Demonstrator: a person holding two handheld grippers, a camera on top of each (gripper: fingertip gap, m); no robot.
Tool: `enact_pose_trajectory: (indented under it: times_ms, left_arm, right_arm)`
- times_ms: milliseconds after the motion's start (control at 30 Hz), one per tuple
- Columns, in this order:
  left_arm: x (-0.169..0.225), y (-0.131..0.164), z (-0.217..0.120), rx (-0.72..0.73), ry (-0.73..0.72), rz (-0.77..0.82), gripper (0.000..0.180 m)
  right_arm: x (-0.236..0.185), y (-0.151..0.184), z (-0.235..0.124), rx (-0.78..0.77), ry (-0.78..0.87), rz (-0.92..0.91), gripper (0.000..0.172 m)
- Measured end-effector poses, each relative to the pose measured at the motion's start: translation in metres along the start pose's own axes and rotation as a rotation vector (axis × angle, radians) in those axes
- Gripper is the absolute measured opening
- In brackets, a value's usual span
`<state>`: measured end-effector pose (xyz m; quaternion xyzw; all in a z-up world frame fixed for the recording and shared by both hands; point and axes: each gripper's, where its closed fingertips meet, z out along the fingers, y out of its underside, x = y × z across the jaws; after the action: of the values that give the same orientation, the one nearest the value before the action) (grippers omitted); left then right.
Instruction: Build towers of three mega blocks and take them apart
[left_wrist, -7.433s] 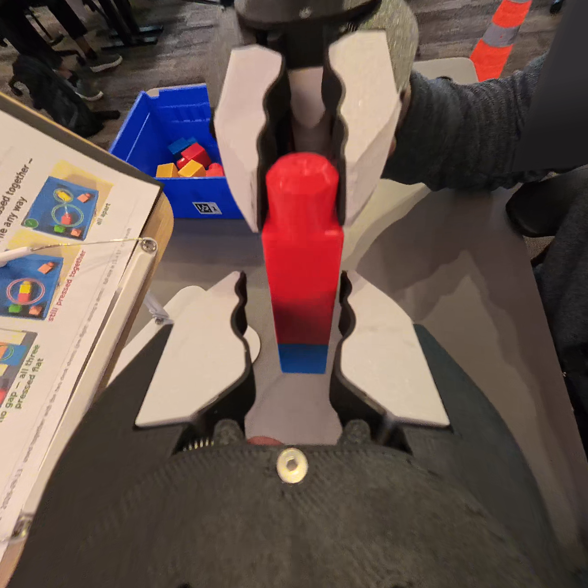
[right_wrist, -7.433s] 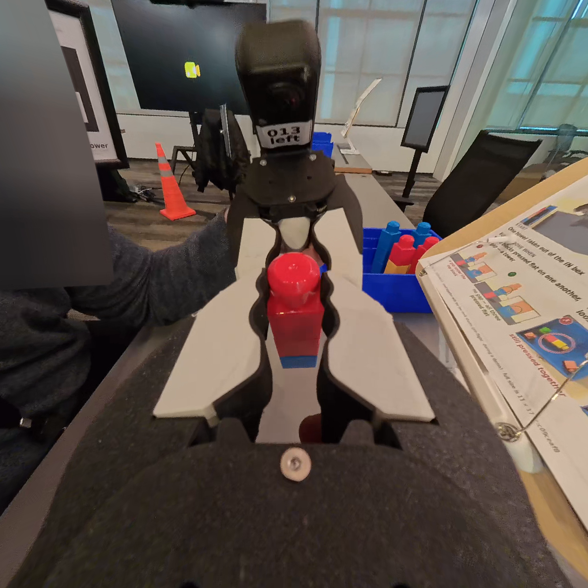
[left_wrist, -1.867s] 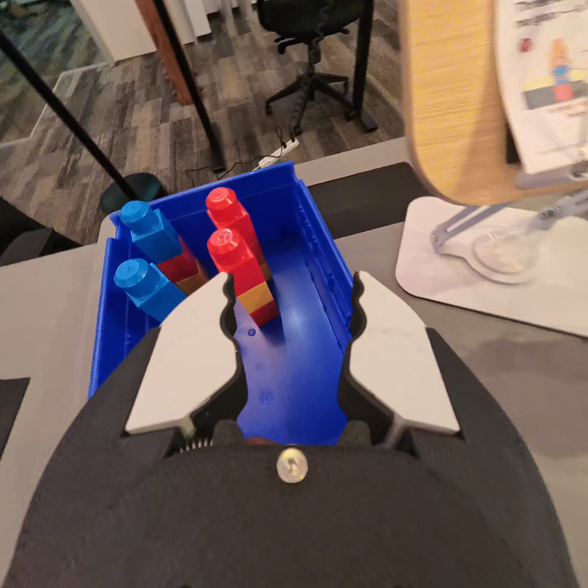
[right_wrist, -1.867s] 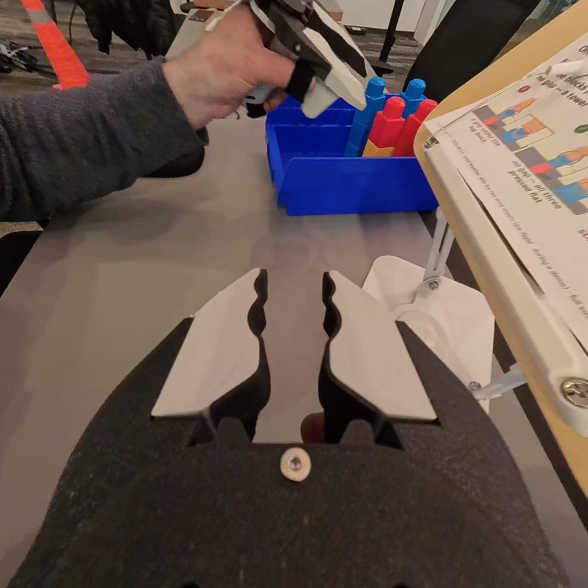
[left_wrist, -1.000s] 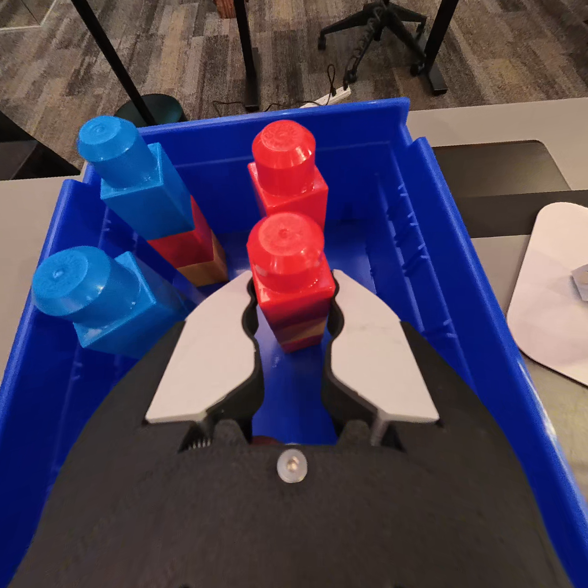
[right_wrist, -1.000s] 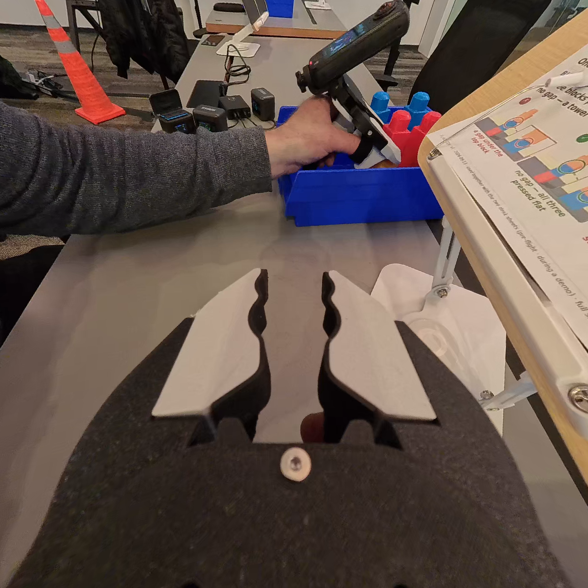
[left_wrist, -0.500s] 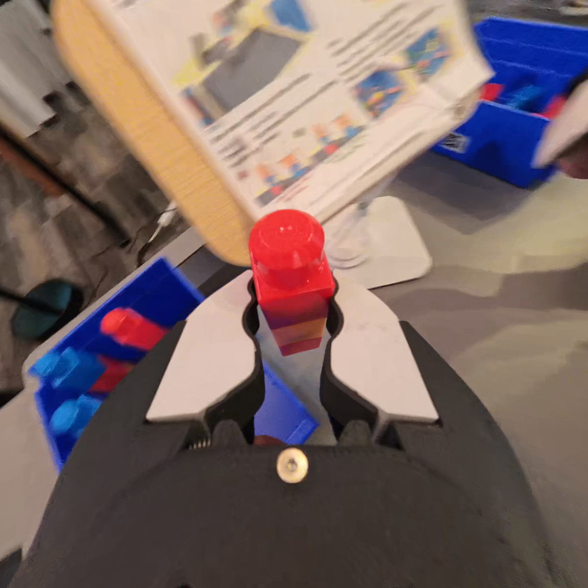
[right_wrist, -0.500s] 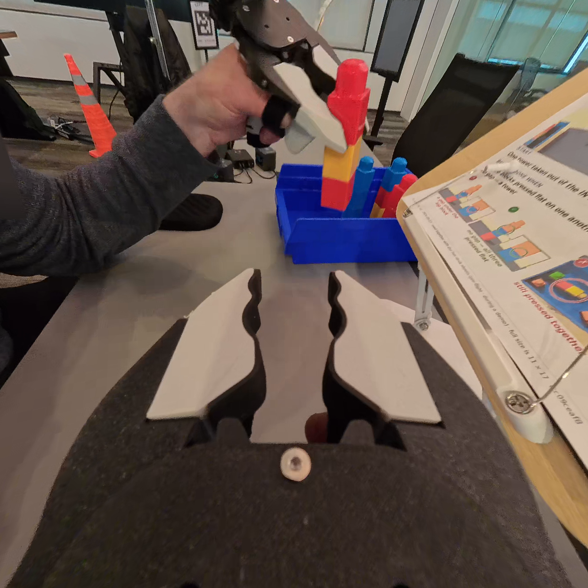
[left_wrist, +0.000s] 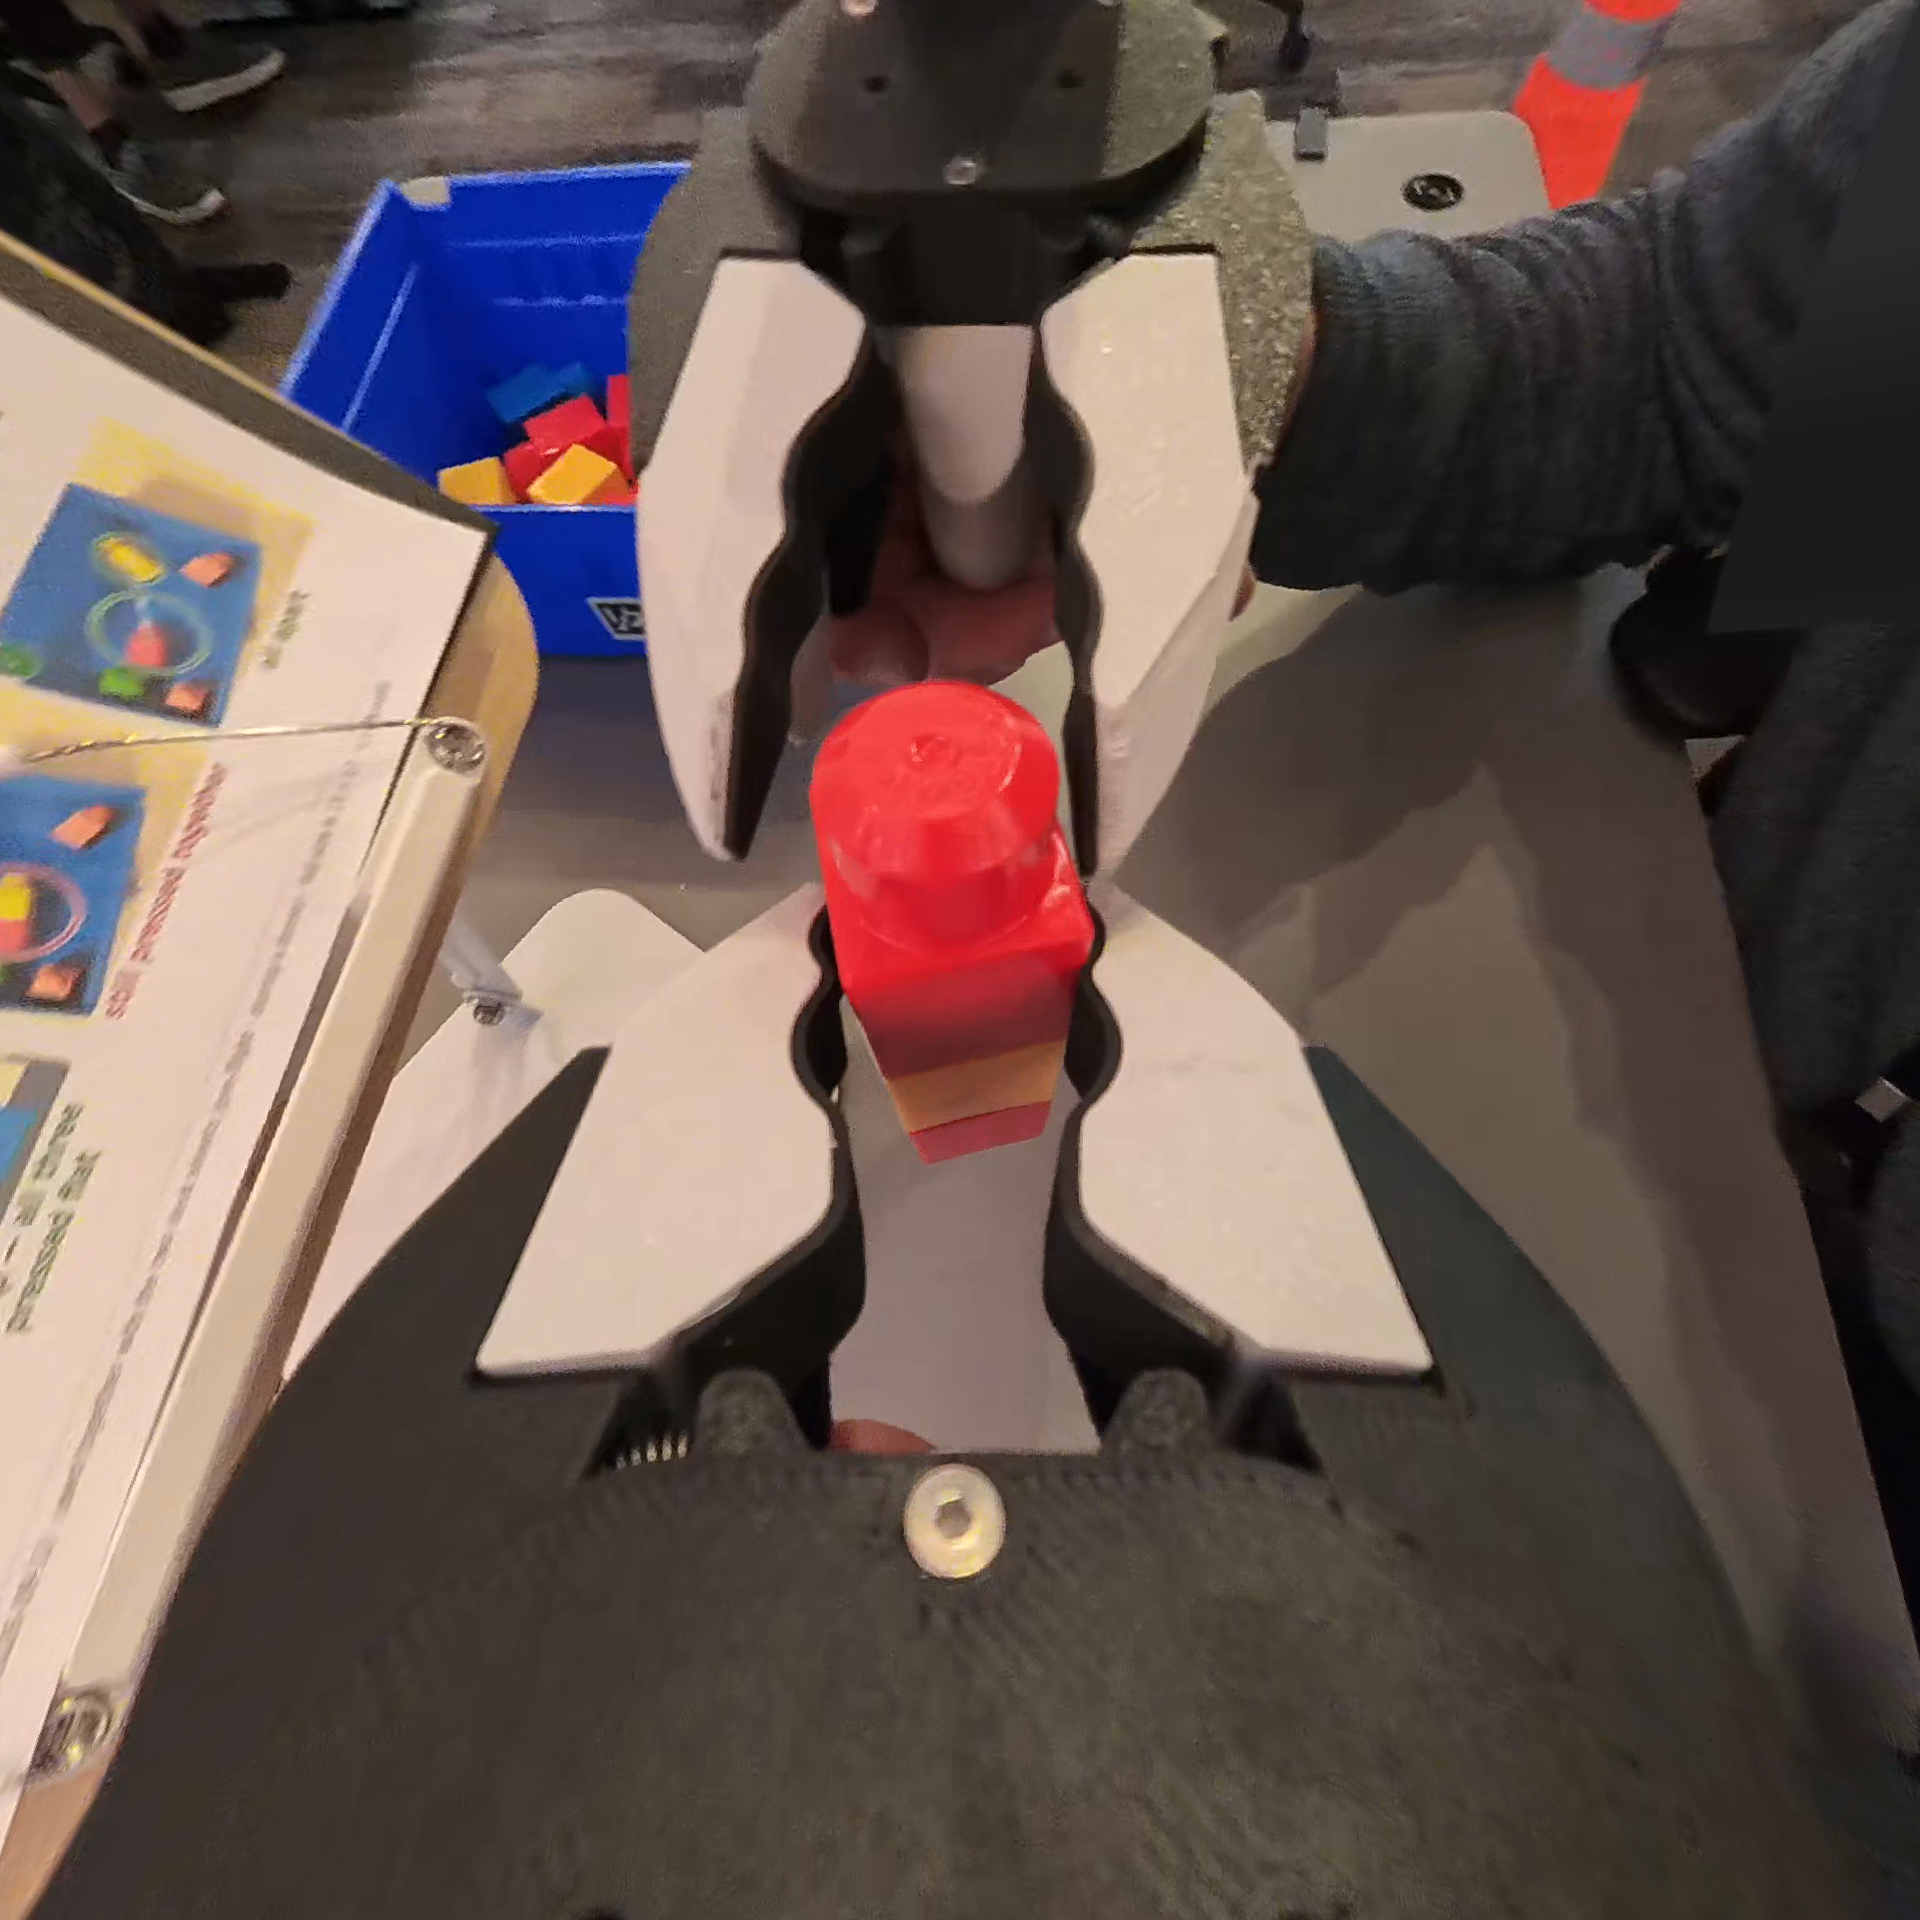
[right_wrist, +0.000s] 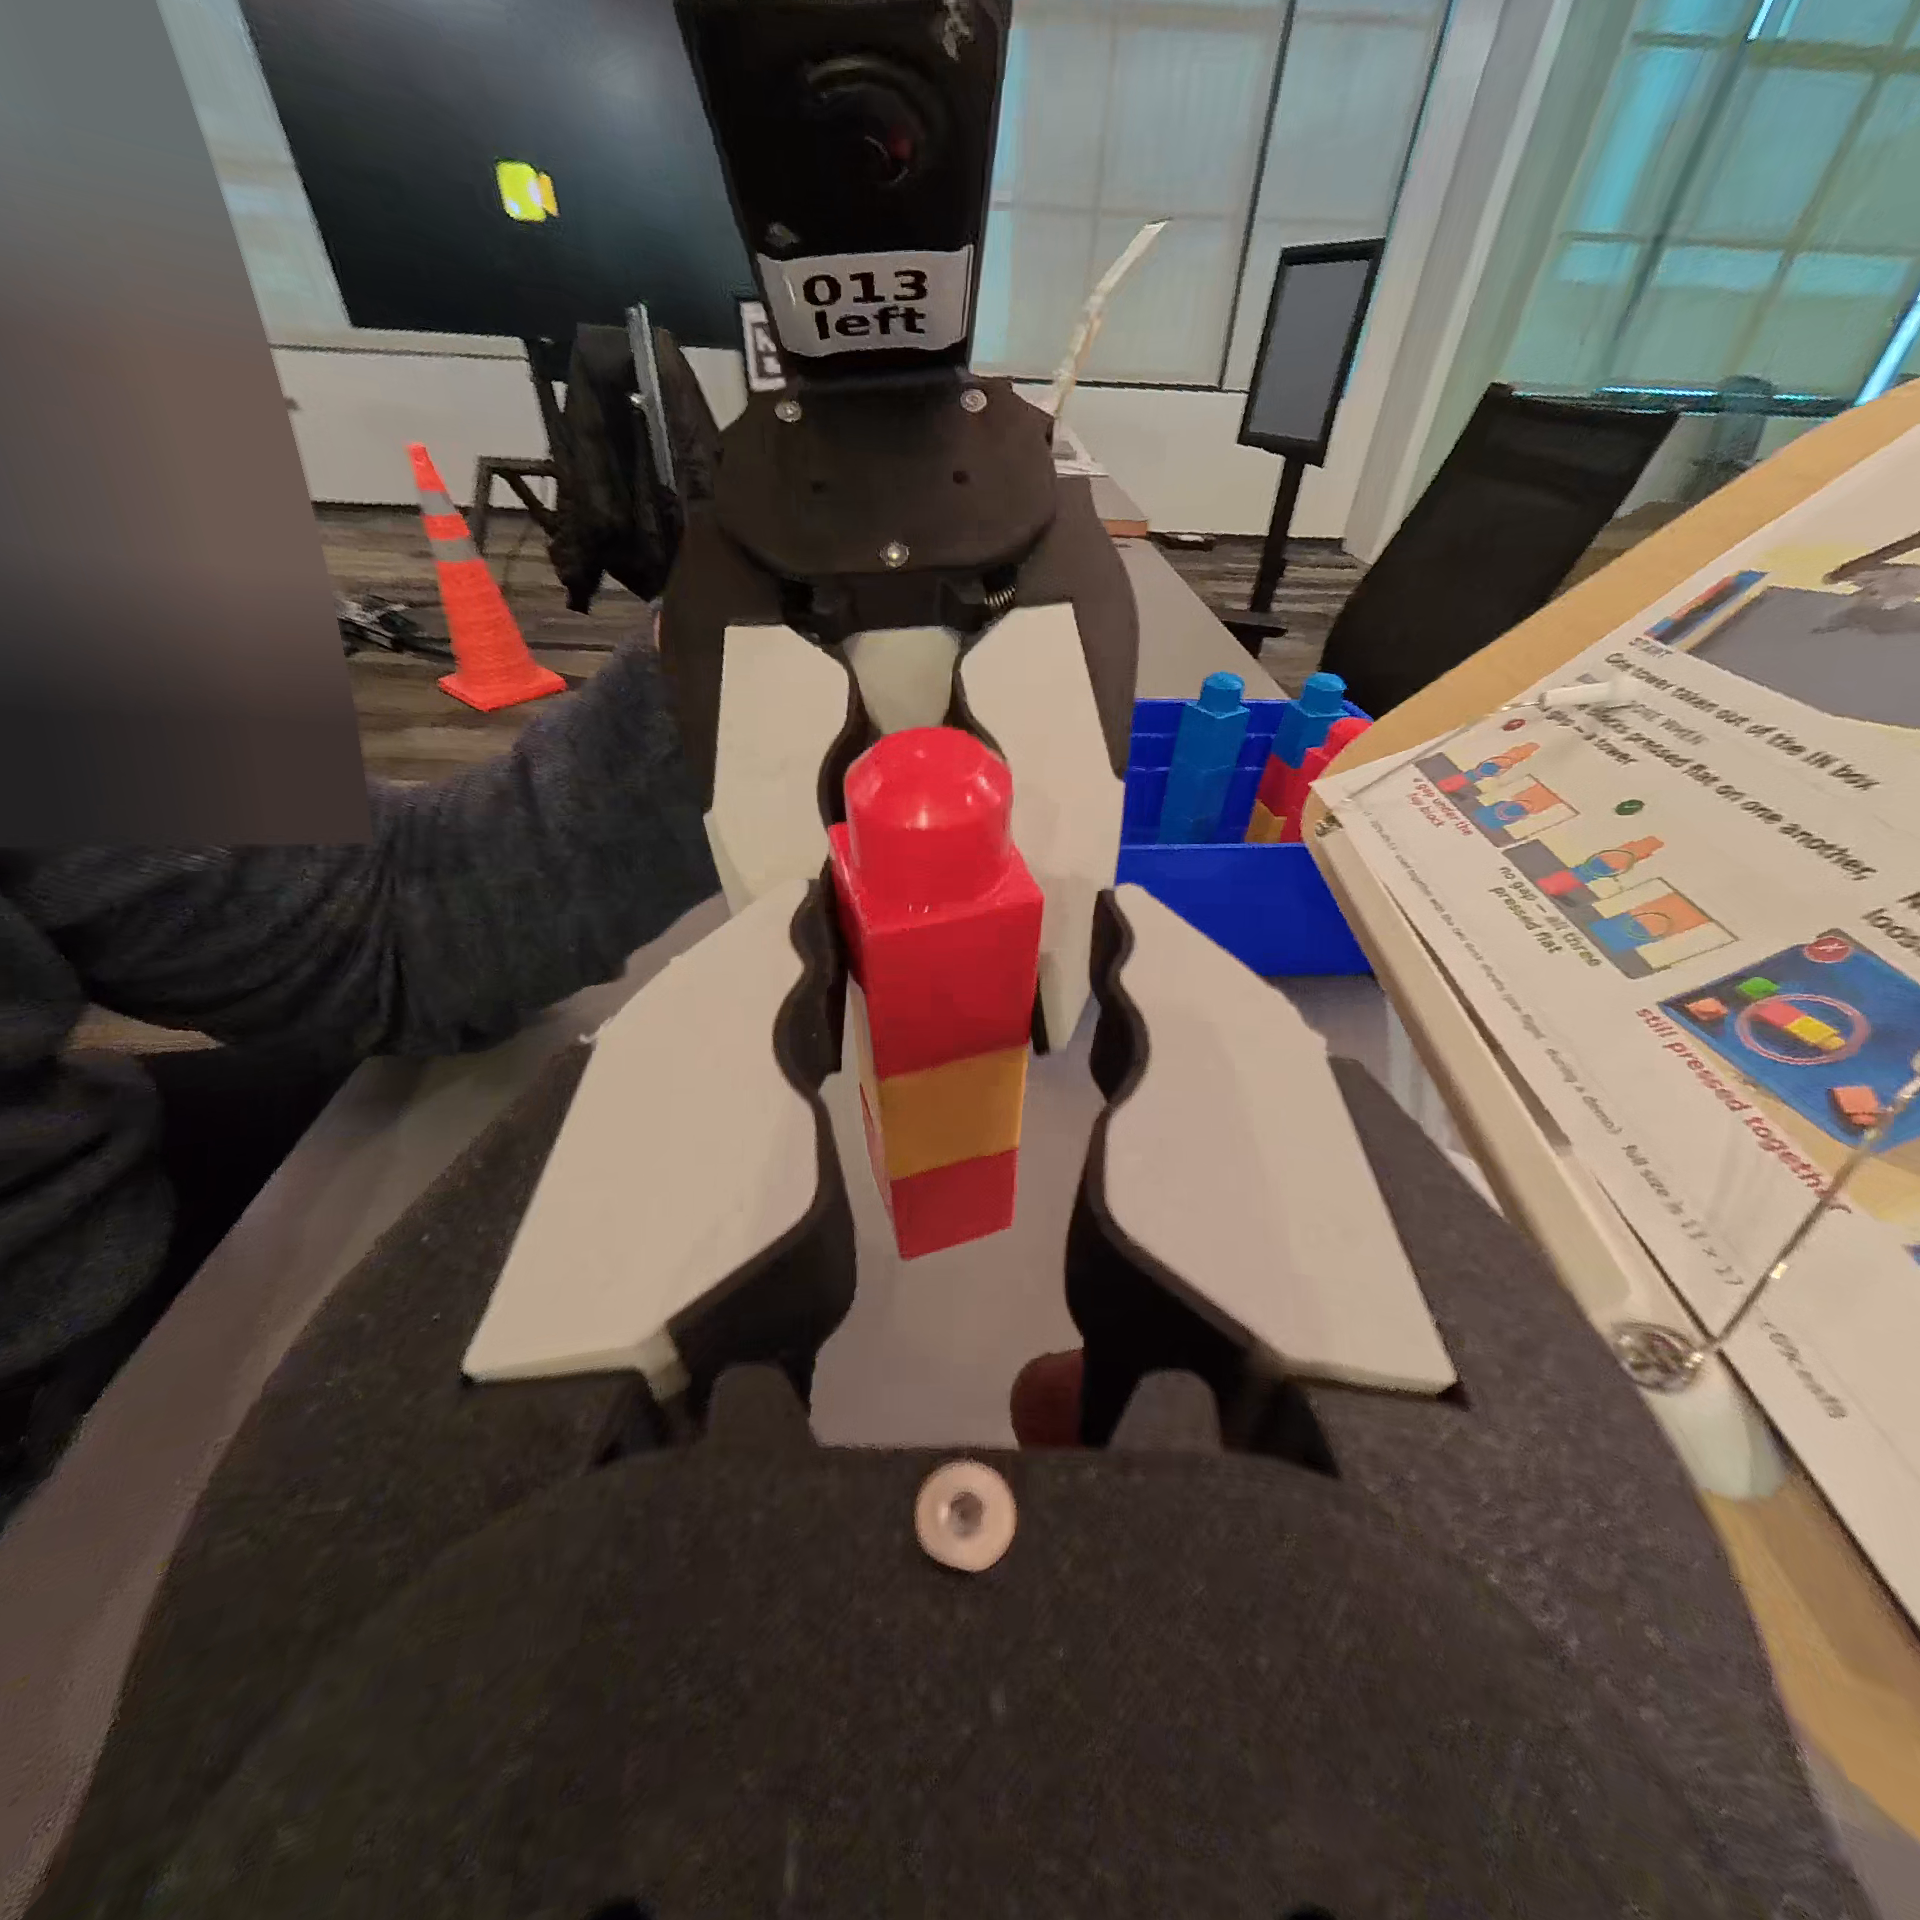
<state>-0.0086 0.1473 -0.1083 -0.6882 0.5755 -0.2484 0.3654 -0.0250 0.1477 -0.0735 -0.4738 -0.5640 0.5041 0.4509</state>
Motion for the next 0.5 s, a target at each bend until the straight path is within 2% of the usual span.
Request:
enact_pose_trajectory:
  times_ms: [100, 233, 367, 433, 500]
  left_arm:
    - [0.005, -0.003, 0.005, -0.002, 0.027, 0.011, 0.039]
    - [0.004, -0.008, 0.004, 0.05, 0.039, -0.003, 0.039]
    - [0.003, -0.001, 0.009, 0.027, 0.055, -0.018, 0.056]
    - [0.003, 0.001, 0.015, 0.018, 0.068, -0.025, 0.052]
    - [0.0, -0.001, 0.018, 0.035, 0.067, -0.036, 0.039]
  right_arm:
    - [-0.007, 0.002, 0.001, -0.005, -0.051, 0.005, 0.037]
    - [-0.005, -0.003, -0.001, 0.013, -0.033, 0.008, 0.036]
    - [0.0, -0.016, -0.007, 0.091, 0.003, 0.018, 0.036]
    - [0.002, -0.02, -0.01, 0.114, 0.004, 0.024, 0.036]
    - [0.003, -0.02, -0.012, 0.117, 0.007, 0.026, 0.036]
